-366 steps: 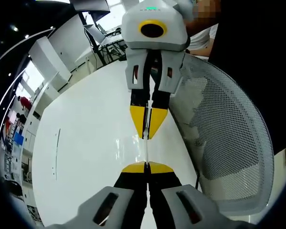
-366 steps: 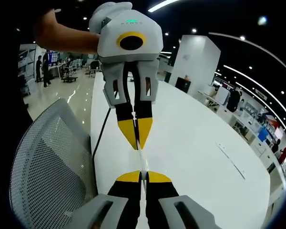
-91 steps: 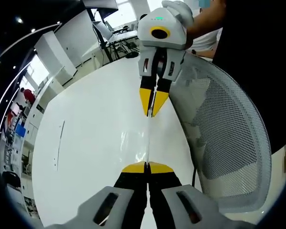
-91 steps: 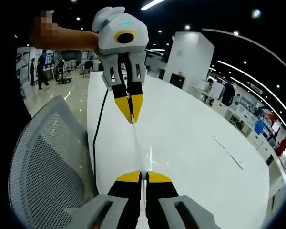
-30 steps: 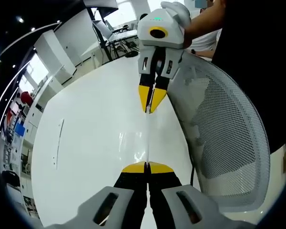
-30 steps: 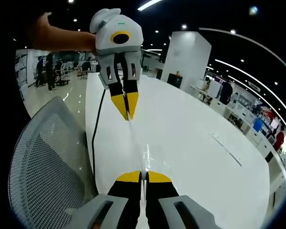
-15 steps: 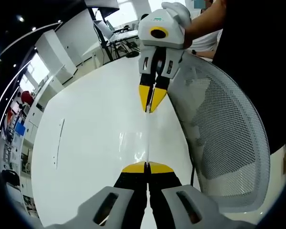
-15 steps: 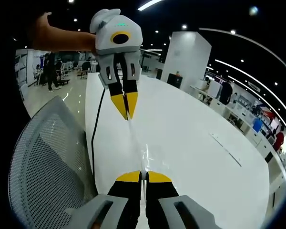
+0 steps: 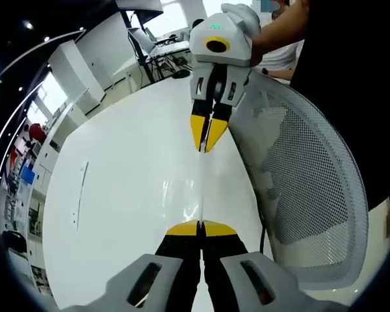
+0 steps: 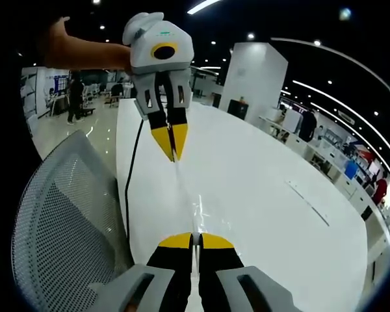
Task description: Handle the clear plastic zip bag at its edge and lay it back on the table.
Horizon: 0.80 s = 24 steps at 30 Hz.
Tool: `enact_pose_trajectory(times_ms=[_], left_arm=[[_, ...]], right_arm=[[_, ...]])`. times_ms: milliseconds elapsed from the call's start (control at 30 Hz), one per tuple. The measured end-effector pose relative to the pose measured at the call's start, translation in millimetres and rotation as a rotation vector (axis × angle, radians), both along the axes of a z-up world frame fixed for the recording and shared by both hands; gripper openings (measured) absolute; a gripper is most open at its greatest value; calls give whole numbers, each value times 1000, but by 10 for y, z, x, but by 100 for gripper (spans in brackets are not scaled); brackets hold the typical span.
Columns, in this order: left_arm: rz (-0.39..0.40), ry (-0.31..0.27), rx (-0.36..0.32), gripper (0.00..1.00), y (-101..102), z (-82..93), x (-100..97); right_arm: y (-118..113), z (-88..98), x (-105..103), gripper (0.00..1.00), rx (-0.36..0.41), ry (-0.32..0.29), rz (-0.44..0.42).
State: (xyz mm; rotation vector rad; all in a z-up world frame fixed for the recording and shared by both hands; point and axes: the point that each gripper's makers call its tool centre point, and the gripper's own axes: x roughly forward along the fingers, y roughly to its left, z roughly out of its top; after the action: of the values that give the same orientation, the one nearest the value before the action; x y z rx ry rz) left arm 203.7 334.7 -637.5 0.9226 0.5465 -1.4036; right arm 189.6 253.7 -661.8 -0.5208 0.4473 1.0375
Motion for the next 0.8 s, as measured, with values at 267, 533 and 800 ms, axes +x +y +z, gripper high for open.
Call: enact_pose_trajectory(times_ms=[267, 533, 800], left_arm=[[3, 0, -1, 0, 4, 2, -2], [2, 5, 2, 0, 10, -5, -8], [2, 8, 3, 0, 17, -15, 2]], right_arm=[[-21, -4, 7, 0, -2, 0, -3], [-44, -16, -4, 0, -11, 5, -1], [-58, -22, 3, 0, -17, 8, 0]])
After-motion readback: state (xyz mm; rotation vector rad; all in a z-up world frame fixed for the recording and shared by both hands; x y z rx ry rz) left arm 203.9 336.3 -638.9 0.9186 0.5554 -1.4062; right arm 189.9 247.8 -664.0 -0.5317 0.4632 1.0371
